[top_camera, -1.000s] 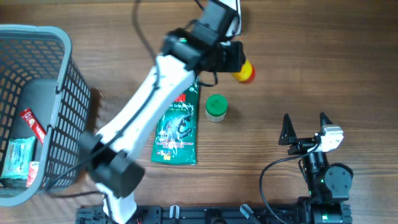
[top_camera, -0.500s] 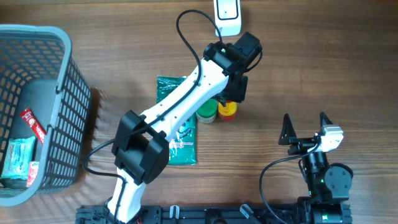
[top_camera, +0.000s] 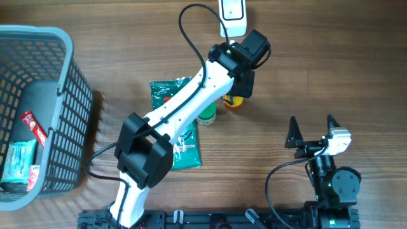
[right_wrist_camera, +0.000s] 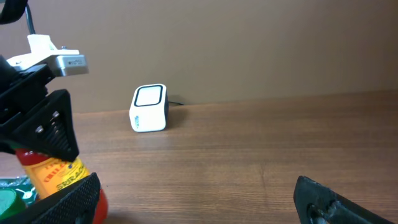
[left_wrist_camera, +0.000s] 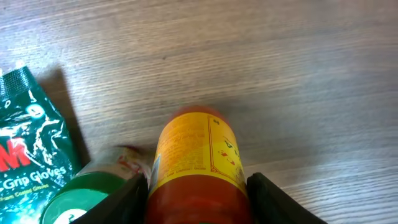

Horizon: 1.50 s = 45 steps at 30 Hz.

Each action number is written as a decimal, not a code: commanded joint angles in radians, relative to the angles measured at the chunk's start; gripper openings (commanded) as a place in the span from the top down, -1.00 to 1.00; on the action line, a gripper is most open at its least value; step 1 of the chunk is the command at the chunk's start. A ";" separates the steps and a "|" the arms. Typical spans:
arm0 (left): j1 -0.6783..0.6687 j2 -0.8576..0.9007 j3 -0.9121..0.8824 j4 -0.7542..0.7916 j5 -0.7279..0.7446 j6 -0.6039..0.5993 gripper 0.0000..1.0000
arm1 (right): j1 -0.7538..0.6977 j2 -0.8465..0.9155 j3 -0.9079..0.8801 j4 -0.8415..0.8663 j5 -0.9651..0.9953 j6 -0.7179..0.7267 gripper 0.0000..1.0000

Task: Scan the item barcode
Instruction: 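Set the sauce bottle upright beside the green jar, then reach into the basket and grasp the red Nescafe stick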

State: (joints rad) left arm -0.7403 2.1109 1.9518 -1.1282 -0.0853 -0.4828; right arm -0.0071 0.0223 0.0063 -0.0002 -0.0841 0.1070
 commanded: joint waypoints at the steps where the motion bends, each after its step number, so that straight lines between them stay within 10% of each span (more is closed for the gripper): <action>1: -0.004 0.000 0.012 0.005 -0.013 -0.023 -0.04 | 0.003 0.001 -0.001 0.002 0.009 -0.010 -0.99; 21: 0.040 -0.113 0.172 -0.017 -0.061 0.112 -0.38 | 0.003 0.001 -0.001 0.003 0.009 -0.010 -0.99; 31: 0.196 -0.464 0.259 -0.224 -0.594 0.111 -0.96 | 0.003 0.001 -0.001 0.003 0.009 -0.010 -1.00; 38: 0.595 -0.609 0.258 -0.557 -0.575 -0.180 -1.00 | 0.003 0.001 -0.001 0.003 0.009 -0.010 -0.99; 45: 1.041 -0.631 0.211 -0.551 -0.362 -0.180 -1.00 | 0.003 0.001 -0.001 0.003 0.009 -0.010 -0.99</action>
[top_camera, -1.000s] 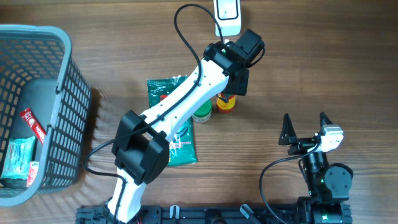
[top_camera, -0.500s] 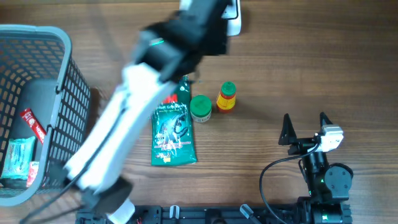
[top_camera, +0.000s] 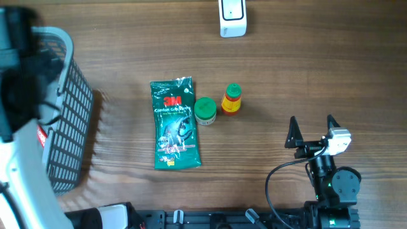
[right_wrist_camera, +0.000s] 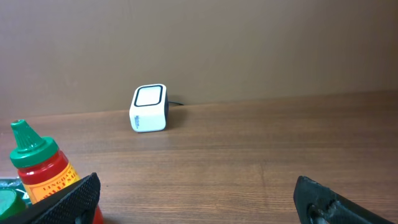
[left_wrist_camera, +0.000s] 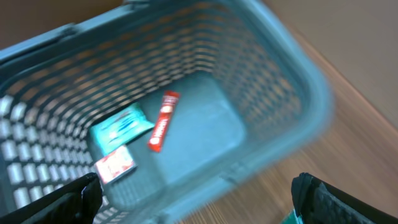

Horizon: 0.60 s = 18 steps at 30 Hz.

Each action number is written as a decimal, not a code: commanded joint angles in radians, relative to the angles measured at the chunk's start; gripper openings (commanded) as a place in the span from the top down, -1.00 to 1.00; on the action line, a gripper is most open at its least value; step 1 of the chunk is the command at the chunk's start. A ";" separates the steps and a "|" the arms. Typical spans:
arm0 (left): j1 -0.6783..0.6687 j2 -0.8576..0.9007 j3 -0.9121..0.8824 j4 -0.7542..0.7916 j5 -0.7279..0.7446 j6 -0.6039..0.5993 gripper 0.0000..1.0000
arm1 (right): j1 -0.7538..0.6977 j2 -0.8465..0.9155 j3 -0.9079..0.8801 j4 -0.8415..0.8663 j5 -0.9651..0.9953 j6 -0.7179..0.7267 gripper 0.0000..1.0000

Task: Scan the item barcode
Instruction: 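Reach into the basket and grasp the red Nescafe stick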

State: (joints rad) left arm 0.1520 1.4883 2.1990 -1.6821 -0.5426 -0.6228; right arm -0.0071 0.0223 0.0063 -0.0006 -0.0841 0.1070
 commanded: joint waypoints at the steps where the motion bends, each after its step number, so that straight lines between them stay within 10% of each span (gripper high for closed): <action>1: 0.203 -0.007 -0.059 0.008 0.111 -0.040 -1.00 | 0.003 0.001 -0.001 0.003 0.009 -0.010 -0.99; 18: 0.486 -0.005 -0.929 0.702 0.301 0.115 -1.00 | 0.003 0.001 -0.001 0.003 0.009 -0.010 -0.99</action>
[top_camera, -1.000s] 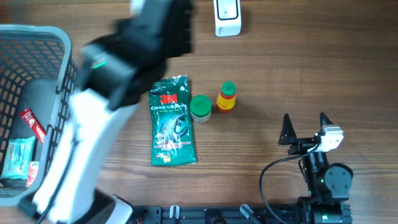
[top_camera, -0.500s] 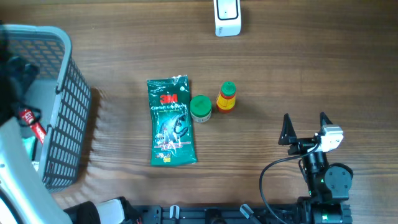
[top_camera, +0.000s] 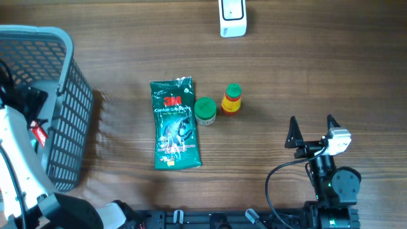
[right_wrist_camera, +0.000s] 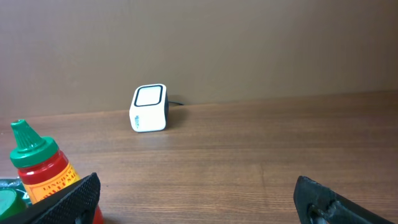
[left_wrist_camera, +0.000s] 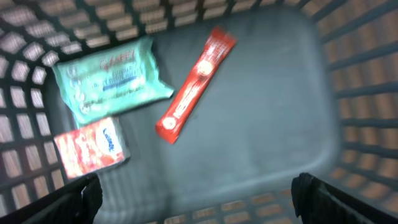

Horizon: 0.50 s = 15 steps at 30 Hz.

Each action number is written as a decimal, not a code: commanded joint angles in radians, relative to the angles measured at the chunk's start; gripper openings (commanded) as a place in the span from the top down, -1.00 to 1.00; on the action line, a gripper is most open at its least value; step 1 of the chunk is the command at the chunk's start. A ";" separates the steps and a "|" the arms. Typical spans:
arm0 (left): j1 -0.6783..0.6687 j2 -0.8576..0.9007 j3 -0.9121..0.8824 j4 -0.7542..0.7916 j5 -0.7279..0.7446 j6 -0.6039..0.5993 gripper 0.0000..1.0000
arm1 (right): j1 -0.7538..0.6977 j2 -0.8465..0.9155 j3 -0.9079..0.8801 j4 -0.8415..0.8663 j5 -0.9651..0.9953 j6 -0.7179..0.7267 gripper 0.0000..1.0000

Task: Scan the item barcode
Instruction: 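Reach into the basket and grasp the red Nescafe stick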

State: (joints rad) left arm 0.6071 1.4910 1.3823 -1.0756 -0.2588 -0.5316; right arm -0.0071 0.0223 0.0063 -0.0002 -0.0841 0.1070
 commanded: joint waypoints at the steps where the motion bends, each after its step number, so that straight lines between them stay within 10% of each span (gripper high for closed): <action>1: 0.037 -0.006 -0.150 0.137 0.017 0.026 -1.00 | 0.003 0.001 -0.001 0.002 0.009 -0.010 -0.99; 15: 0.060 0.156 -0.371 0.599 0.090 0.189 -1.00 | 0.003 0.001 -0.001 0.003 0.009 -0.010 -0.99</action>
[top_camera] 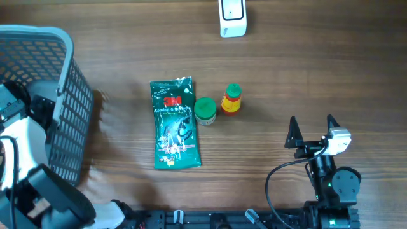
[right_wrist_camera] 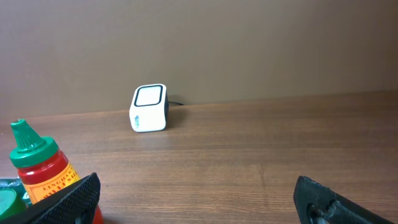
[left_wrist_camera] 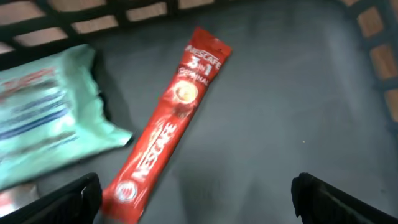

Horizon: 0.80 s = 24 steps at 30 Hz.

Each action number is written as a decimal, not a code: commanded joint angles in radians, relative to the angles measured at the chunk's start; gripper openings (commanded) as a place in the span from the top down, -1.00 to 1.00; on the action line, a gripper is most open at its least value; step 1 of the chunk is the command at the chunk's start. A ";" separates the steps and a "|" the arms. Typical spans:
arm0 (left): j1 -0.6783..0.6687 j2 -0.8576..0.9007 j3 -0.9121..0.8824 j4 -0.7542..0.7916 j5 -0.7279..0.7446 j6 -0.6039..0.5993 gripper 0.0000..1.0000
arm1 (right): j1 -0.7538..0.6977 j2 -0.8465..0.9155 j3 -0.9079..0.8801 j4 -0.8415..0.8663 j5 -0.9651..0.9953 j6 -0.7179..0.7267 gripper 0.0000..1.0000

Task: Scan the item barcode
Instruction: 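Reach into the basket and grasp the red Nescafe stick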

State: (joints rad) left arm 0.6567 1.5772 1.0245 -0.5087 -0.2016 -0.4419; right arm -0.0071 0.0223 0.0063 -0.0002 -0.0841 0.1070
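Observation:
My left gripper [left_wrist_camera: 196, 202] is open and low inside the grey basket [top_camera: 65, 70], just over its floor. A red Nescafe stick [left_wrist_camera: 171, 127] lies below it, its lower end near the left finger [left_wrist_camera: 68, 198]. A teal wipes pack [left_wrist_camera: 43, 118] lies left of the stick. The white scanner [top_camera: 232, 19] stands at the table's far edge, and shows as the scanner [right_wrist_camera: 149, 109] in the right wrist view. My right gripper [top_camera: 311, 130] is open and empty near the front right.
A red sauce bottle [top_camera: 231, 100] with a green cap, a green-lidded jar [top_camera: 205, 110] and a green 3M glove pack [top_camera: 174, 124] stand together mid-table. The basket's mesh walls surround my left gripper. In the right wrist view the sauce bottle [right_wrist_camera: 43, 171] is at the left.
My left gripper is lower in the basket and nearer the red stick, which now fills more of the left wrist view. The right arm has not moved.
My left gripper's fingers first stood on either side of the sauce bottle on the table. Then the bottle stood free and the gripper was open over the basket. Then it was inside the basket above the items, and now close over the red stick.

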 commanded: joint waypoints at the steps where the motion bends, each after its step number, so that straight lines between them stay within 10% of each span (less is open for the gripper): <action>1: 0.023 0.107 -0.013 0.048 0.033 0.103 -1.00 | 0.003 0.001 -0.001 0.003 0.009 -0.010 -1.00; 10: 0.139 0.274 -0.013 0.082 0.042 0.103 -0.77 | 0.003 0.001 -0.001 0.003 0.009 -0.010 -0.99; 11: 0.144 0.282 -0.013 0.082 0.053 0.103 -0.52 | 0.003 0.001 -0.001 0.003 0.009 -0.010 -1.00; 13: 0.153 0.298 -0.013 0.082 0.112 0.102 0.72 | 0.003 0.001 -0.001 0.003 0.009 -0.010 -0.99; 14: 0.153 0.303 -0.013 0.082 0.149 0.102 0.92 | 0.003 0.001 -0.001 0.003 0.009 -0.010 -1.00; 24: 0.153 0.133 0.078 -0.016 0.344 0.103 0.92 | 0.003 0.001 -0.001 0.003 0.009 -0.010 -0.99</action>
State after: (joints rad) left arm 0.8135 1.7847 1.0668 -0.4694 0.0498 -0.3382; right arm -0.0071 0.0223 0.0063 -0.0002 -0.0841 0.1070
